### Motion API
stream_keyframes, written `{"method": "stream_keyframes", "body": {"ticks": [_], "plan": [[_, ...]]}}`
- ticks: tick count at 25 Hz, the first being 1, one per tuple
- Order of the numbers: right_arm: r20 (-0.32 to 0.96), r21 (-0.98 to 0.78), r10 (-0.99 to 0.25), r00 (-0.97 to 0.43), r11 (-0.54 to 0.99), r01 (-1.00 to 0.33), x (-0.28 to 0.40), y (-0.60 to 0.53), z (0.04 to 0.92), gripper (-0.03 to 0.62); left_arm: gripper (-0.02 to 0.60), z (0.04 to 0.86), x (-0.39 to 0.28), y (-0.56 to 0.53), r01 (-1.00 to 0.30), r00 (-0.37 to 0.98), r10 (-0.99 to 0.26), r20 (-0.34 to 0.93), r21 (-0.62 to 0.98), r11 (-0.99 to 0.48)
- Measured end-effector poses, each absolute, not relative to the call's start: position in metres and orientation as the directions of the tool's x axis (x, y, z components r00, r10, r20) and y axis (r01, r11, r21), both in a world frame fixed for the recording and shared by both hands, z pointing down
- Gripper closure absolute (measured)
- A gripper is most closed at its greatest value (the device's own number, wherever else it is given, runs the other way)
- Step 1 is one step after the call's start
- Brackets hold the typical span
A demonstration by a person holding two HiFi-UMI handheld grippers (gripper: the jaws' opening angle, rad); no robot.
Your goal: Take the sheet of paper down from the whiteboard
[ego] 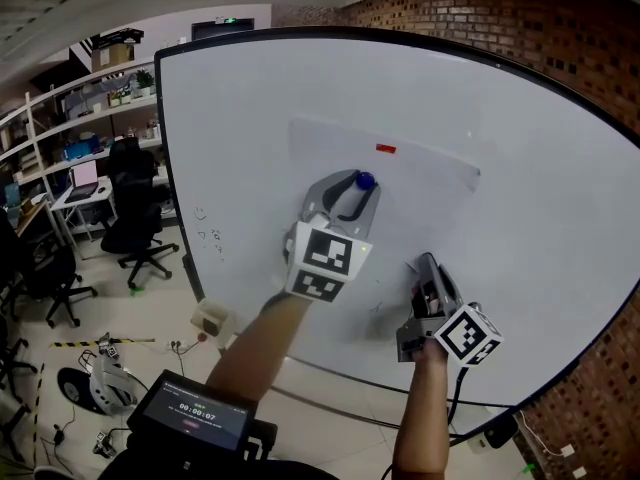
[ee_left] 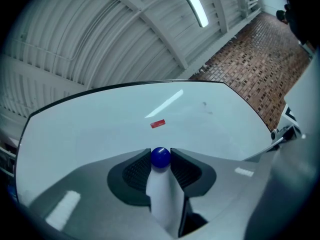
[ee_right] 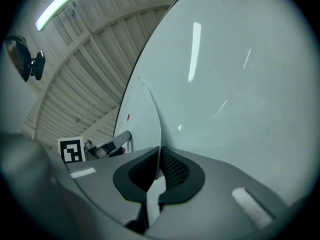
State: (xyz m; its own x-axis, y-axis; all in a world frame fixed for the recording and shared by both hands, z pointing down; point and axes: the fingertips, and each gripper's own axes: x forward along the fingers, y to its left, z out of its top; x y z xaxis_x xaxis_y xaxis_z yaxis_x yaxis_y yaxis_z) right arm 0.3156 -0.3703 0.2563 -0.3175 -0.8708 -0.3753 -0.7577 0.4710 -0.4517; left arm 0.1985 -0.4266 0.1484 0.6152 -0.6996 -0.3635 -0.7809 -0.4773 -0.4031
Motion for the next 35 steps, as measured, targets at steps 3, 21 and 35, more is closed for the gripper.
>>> {"method": "stream_keyframes", "body": {"ticks": [3,21,35], "plan": [[-0.373,-0.452,-0.873,-0.315,0.468,-0.760,0.316,-0.369,0.256,0.582,0.459,0.148,0.199,-0.425,-0.780,0.618,-0.696,-0.366,-0.400,-0.482],[-0.378,-0.410,-0.891,-0.252,0.405,-0.818,0.316,-0.324,0.259,0.582,0.459,0.175,0.164,-0.393,-0.795,0.606,-0.705,-0.368,-0.301,-0.526],[-0.287,-0.211,-0.954,-0.083,0.148,-0.966,0.303,-0.265,0.315,0.582,0.459,0.291,0.100,-0.357,-0.804,0.583,-0.760,-0.288,-0.074,-0.590]]}}
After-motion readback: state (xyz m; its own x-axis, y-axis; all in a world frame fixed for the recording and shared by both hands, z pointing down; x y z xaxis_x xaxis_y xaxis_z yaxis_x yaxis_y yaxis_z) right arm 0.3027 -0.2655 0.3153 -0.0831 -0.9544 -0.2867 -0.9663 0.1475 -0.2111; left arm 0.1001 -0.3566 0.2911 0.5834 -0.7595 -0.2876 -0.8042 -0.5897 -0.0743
